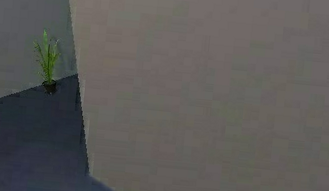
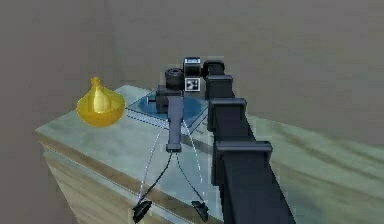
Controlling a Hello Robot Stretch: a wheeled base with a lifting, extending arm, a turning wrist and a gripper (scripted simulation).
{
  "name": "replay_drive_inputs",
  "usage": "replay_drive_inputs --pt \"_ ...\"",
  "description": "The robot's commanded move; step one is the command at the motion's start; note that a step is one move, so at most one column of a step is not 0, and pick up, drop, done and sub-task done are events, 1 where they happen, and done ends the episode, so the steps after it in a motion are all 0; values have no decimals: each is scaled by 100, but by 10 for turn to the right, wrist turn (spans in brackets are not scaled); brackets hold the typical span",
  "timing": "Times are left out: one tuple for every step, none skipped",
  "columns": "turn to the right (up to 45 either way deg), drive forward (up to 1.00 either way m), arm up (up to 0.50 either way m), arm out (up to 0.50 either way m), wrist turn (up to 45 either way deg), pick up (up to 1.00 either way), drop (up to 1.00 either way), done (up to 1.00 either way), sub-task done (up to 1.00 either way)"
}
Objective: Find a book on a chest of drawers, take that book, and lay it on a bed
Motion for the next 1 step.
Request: replay_drive_inputs --pt "0 0 0 0 450 0 0 0 0"
